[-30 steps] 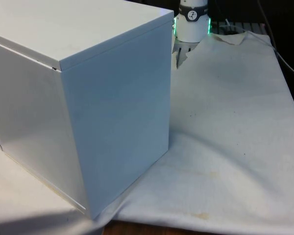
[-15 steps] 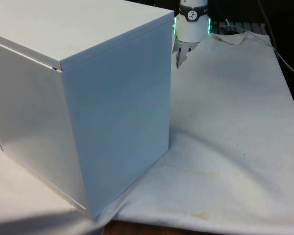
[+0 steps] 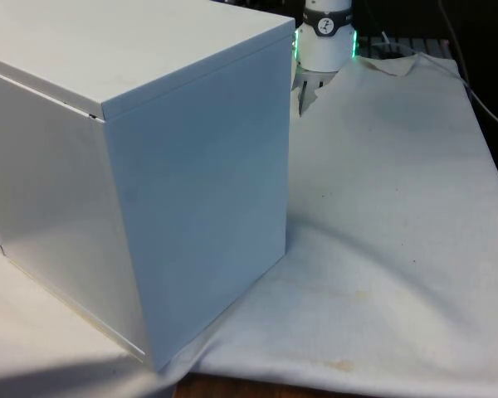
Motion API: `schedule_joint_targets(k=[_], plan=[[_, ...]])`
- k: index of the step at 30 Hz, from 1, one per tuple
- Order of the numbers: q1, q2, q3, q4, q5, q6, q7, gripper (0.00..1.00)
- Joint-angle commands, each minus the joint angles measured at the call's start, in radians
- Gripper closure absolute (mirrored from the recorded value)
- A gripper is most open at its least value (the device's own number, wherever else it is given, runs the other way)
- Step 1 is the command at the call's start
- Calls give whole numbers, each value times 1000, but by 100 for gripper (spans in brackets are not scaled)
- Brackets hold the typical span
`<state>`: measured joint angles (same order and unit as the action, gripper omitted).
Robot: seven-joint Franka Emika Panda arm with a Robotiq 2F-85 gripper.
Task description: Open the drawer, then close it.
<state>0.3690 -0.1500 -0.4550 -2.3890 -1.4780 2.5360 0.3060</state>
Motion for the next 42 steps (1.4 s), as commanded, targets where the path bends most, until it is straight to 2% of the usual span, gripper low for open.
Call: schedule_joint_targets(k=[1,6,8,10,18,19,22,33,35,36,37,42], plan=[[2,-20,9,-15,-15,-13,14,100],[4,-58,27,-54,-13,-29,19,100],[3,-47,21,-46,-1,-19,8,100],[3,-77,36,-73,-12,-36,22,100],[4,-132,62,-127,-9,-54,30,100],[3,-124,57,-122,-1,-45,22,100],[4,-154,72,-149,-8,-60,34,100],[3,-160,71,-154,-4,-56,29,100],[3,-160,70,-154,-1,-55,26,90],[3,-159,70,-153,-3,-55,29,90],[4,-159,70,-153,-3,-55,28,80],[4,-158,70,-153,-1,-55,27,50]])
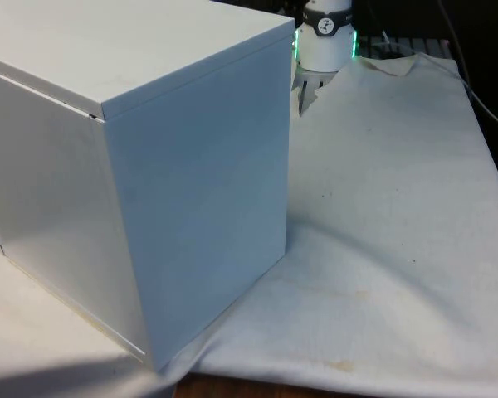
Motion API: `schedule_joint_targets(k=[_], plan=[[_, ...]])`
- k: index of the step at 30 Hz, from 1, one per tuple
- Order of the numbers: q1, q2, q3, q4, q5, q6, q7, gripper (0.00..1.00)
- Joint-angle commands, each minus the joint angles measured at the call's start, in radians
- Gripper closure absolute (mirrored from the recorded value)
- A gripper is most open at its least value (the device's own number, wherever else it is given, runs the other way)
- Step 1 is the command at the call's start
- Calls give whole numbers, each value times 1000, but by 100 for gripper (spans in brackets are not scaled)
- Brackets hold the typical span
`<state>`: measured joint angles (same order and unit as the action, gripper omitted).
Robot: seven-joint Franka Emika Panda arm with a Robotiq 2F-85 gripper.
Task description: Open the drawer, then close it.
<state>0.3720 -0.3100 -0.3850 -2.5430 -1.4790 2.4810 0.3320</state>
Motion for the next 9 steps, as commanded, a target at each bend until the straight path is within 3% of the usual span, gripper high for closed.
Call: schedule_joint_targets(k=[1,3,4,9], plan=[[1,2,0,1,0,0,1,45],[0,0,0,0,0,0,0,30],[1,2,0,1,0,0,1,30],[1,1,0,1,0,0,1,4]])
